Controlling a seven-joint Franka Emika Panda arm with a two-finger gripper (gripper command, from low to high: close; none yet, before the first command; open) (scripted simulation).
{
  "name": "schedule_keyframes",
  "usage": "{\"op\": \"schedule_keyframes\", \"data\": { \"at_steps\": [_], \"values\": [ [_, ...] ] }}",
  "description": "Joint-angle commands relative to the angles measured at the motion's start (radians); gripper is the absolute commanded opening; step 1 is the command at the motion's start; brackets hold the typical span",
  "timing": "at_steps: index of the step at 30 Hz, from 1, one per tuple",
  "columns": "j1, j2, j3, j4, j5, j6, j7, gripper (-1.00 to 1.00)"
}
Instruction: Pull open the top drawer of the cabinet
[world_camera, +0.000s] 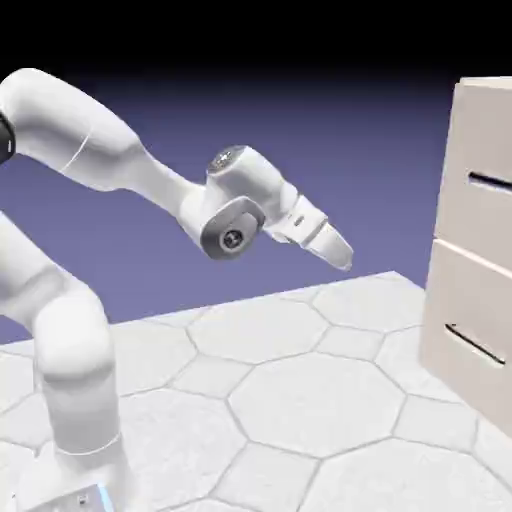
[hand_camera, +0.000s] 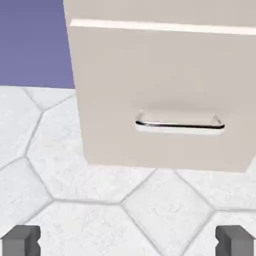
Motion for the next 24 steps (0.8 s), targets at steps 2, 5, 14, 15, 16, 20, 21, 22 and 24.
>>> {"op": "schedule_keyframes", "data": {
  "at_steps": [2,5,14,15,16,20,21,22,24],
  "values": [
    [-0.066,0.006,0.058,0.032,0.087,-0.012,-0.024,0.00],
    [-0.164,0.016,0.144,0.079,0.218,-0.030,-0.059,0.00],
    [-0.459,0.044,0.403,0.222,0.609,-0.083,-0.165,0.00],
    [-0.492,0.047,0.431,0.237,0.652,-0.089,-0.177,0.00],
    [-0.525,0.050,0.460,0.253,0.696,-0.095,-0.188,0.00],
    [-0.656,0.063,0.575,0.316,0.870,-0.119,-0.235,0.00],
    [-0.689,0.066,0.604,0.332,0.913,-0.125,-0.247,0.00],
    [-0.721,0.069,0.633,0.348,0.957,-0.131,-0.259,0.00],
    [-0.787,0.075,0.690,0.380,1.044,-0.143,-0.283,0.00]
  ]
}}
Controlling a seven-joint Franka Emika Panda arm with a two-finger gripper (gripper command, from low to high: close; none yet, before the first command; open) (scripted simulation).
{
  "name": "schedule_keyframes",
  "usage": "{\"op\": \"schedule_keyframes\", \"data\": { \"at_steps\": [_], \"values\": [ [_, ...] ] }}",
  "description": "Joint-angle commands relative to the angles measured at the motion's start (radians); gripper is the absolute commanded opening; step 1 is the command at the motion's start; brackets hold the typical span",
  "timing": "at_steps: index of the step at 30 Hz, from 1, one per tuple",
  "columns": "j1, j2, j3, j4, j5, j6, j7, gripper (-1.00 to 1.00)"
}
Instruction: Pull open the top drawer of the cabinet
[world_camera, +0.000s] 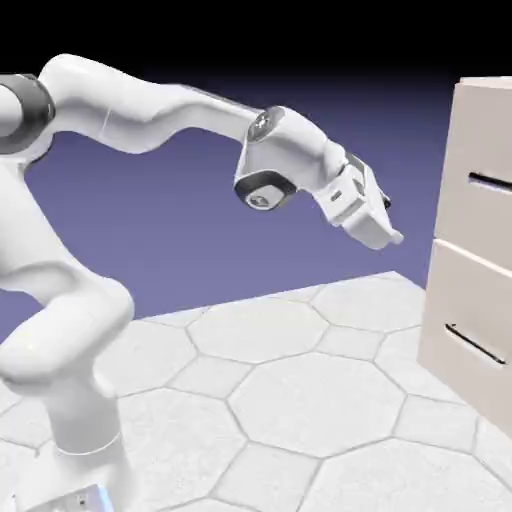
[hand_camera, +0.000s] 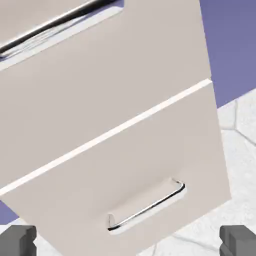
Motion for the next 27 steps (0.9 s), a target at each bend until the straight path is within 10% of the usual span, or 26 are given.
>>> {"op": "schedule_keyframes", "data": {
  "at_steps": [1,27],
  "values": [
    [-0.033,0.003,0.029,0.016,0.044,-0.006,-0.012,0.00],
    [-0.885,0.085,0.777,0.427,1.174,-0.161,-0.318,0.00]
  ]
}}
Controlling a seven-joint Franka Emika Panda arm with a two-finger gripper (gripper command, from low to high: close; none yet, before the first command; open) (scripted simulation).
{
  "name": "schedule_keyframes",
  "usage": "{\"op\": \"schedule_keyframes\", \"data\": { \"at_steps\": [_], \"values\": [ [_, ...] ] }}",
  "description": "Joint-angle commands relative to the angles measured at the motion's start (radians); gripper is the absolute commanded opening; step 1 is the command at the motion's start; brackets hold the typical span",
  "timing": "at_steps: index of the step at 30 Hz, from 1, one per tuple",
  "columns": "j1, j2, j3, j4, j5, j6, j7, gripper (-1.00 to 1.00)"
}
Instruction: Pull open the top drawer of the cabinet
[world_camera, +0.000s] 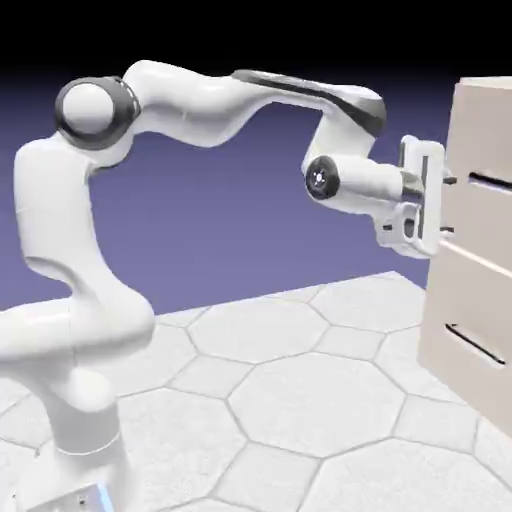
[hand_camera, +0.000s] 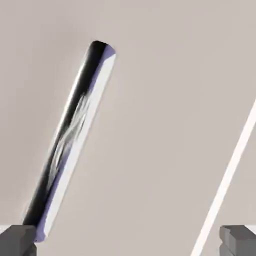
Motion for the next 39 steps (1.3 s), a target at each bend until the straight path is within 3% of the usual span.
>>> {"op": "schedule_keyframes", "data": {
  "at_steps": [1,9,18,19,20,30,39],
  "values": [
    [-0.033,0.003,0.029,0.016,0.044,-0.006,-0.012,0.00],
    [-0.295,0.028,0.259,0.142,0.391,-0.054,-0.106,0.00],
    [-0.532,-0.150,0.424,0.336,0.370,-0.051,0.075,0.00],
    [-0.532,-0.150,0.424,0.336,0.370,-0.051,0.075,-1.00],
    [-0.532,-0.150,0.424,0.336,0.370,-0.051,0.075,-1.00],
    [-0.170,0.075,0.149,0.082,0.409,-0.057,-0.158,-1.00],
    [0.148,0.066,-0.168,-0.049,0.400,-0.088,-0.154,-1.00]
  ]
}}
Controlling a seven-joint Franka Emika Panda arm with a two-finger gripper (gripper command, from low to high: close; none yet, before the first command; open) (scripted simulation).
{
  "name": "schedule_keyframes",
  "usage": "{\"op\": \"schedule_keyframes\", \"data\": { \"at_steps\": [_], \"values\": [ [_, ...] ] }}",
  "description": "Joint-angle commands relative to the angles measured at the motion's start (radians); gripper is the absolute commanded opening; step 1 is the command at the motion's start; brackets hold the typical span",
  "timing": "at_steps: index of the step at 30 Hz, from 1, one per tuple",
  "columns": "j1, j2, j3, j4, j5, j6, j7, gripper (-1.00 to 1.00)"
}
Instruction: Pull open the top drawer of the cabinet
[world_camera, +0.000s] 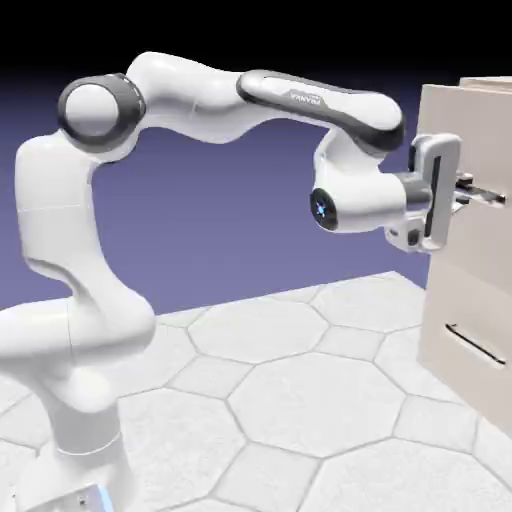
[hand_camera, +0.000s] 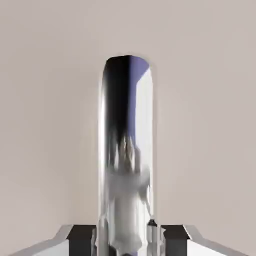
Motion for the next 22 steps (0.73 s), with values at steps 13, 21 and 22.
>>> {"op": "schedule_keyframes", "data": {
  "at_steps": [13,21,22],
  "values": [
    [0.413,-0.347,-0.463,-0.395,-0.118,-0.154,0.270,-1.00],
    [0.570,-0.524,-0.629,-0.585,-0.213,-0.183,0.369,1.00],
    [0.597,-0.555,-0.656,-0.617,-0.231,-0.187,0.385,1.00]
  ]
}}
